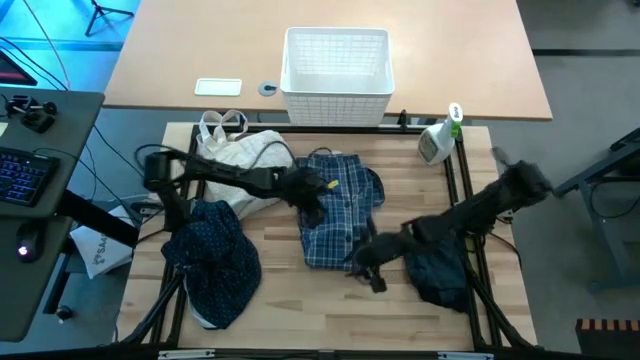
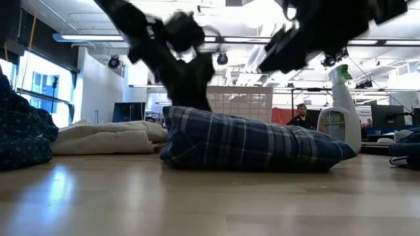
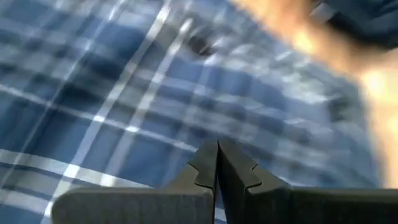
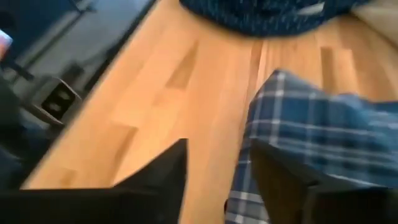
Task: Fold Laundry from Bin
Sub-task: Fold the blue checkered long sleeve
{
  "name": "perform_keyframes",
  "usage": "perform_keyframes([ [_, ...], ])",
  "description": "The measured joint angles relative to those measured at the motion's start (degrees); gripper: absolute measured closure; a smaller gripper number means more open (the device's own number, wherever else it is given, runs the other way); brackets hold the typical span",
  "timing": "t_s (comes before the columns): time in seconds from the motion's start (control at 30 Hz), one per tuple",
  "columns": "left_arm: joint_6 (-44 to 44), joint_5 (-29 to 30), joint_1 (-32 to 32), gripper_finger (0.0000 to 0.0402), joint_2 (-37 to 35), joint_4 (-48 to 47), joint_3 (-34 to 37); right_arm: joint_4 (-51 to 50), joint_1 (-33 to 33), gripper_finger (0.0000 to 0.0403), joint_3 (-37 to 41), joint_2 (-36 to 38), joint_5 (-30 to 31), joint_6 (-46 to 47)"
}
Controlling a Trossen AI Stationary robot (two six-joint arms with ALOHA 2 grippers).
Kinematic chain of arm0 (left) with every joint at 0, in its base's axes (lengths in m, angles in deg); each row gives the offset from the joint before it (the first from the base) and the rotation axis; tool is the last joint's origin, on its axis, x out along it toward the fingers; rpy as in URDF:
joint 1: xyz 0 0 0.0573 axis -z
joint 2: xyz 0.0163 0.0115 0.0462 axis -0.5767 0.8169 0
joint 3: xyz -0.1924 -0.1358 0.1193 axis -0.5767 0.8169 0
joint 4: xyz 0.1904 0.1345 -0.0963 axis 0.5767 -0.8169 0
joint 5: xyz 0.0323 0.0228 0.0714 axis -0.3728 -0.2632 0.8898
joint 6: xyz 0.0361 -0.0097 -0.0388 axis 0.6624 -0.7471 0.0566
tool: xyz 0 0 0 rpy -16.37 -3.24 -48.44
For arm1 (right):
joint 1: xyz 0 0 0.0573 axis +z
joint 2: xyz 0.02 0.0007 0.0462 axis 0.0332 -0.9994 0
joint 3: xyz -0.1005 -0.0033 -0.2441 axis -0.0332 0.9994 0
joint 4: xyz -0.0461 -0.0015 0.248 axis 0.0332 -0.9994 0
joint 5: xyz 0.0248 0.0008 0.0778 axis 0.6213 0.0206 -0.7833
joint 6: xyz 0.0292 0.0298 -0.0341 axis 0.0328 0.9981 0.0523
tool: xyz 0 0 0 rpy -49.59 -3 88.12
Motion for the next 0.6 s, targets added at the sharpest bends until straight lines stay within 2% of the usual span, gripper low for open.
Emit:
perform_keyframes([
  [0.13,2.35,-4.60,-1.14,0.0401,6.35,-0.33,-0.10,3.01,2.19,0.0140,0.00,-7.15,8.37,-3.62],
  [0.2,2.86,-8.23,-1.29,0.0401,8.39,-0.28,-0.25,3.38,2.93,0.0120,0.00,-10.01,14.58,-6.45],
  [0.27,3.25,-9.56,-0.75,0.0401,9.53,-0.68,-0.25,4.08,3.10,0.0115,0.00,-12.40,17.97,-8.40],
  [0.4,3.26,-7.91,-0.03,0.0401,8.34,-1.31,-0.17,5.88,2.81,0.0142,-0.11,-15.91,16.95,-10.69],
  [0.6,0.28,-5.74,-1.64,0.0401,1.69,-4.10,0.25,6.57,2.76,0.0240,-0.33,-18.09,13.96,-9.63],
])
